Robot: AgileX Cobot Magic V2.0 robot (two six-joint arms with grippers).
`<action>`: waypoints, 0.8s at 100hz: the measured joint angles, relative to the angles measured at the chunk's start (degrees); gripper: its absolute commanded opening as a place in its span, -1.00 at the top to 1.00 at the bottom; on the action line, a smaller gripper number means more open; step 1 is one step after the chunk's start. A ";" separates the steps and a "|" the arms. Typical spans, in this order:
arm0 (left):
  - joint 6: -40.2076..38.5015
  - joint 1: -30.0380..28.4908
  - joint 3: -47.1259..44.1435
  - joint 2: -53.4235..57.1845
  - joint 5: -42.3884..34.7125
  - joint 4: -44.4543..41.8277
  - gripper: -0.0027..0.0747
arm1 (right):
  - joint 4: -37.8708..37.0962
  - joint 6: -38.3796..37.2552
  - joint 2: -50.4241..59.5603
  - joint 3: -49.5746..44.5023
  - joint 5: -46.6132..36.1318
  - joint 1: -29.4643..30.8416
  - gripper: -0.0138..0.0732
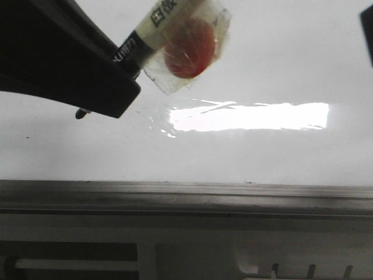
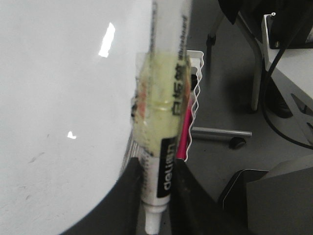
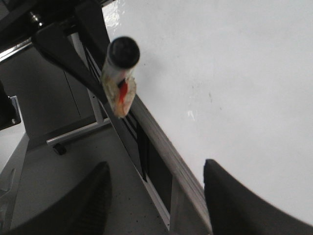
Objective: Write number 6 on whiteboard
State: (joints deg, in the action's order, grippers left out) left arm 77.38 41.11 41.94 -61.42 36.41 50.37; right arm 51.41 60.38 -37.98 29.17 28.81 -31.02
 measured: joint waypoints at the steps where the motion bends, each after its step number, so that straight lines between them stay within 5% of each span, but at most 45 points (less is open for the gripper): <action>1: 0.00 0.00 0.00 0.00 0.10 0.00 0.98 | 0.12 0.14 -0.28 0.17 -0.28 -0.21 -0.18; 67: 0.32 0.00 0.00 0.00 0.33 0.12 0.98 | 2.47 1.62 -21.63 12.72 -8.36 -14.41 -0.17; 80: 0.32 0.00 0.00 0.00 0.33 0.12 0.98 | 4.68 1.74 -23.06 12.72 -8.36 -14.68 0.27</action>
State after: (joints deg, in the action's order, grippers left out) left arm 77.70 41.11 41.94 -61.42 36.74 50.49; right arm 56.09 62.11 -61.03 41.89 20.45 -45.69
